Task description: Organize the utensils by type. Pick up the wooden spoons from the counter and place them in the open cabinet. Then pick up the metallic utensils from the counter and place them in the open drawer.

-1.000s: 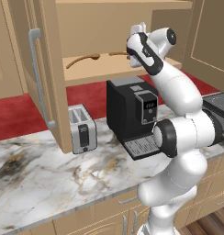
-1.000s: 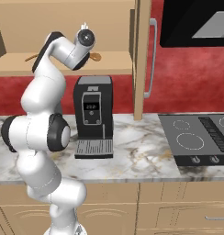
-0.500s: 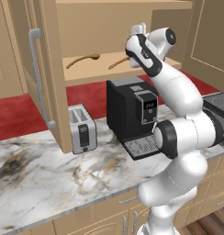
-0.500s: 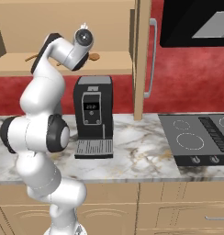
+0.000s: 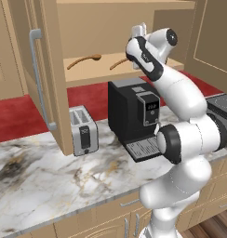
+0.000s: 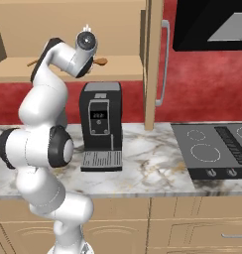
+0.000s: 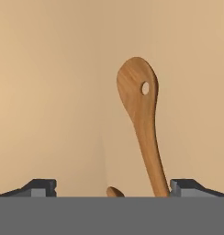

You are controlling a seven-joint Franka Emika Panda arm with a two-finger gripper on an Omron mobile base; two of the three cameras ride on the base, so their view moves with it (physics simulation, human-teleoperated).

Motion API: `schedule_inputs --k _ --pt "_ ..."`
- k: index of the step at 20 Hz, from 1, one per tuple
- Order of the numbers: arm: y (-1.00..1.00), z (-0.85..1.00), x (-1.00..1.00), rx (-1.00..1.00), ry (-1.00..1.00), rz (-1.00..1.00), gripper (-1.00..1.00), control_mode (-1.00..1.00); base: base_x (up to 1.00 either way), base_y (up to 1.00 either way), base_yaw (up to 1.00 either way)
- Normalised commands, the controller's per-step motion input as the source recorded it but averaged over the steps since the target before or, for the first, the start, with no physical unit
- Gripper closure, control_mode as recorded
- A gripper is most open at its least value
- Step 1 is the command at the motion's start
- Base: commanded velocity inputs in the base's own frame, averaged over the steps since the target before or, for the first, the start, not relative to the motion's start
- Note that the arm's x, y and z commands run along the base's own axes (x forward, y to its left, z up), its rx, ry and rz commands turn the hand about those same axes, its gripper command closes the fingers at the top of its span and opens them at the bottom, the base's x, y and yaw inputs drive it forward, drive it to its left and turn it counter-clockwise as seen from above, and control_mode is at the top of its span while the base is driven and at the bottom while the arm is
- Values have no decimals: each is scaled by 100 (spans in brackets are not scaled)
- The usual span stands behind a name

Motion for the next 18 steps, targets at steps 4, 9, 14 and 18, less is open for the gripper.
schedule_inputs --k 4,9,14,18 --pt "0 -2 0 -16 -13 4 -100 -100 0 0 0" --pt "-1 0 -15 -24 -26 13 -100 -100 0 0 0" --pt "-14 0 -42 -23 -20 12 -100 -100 0 0 0" --pt "-18 12 -52 -19 3 1 -100 -100 0 0 0"
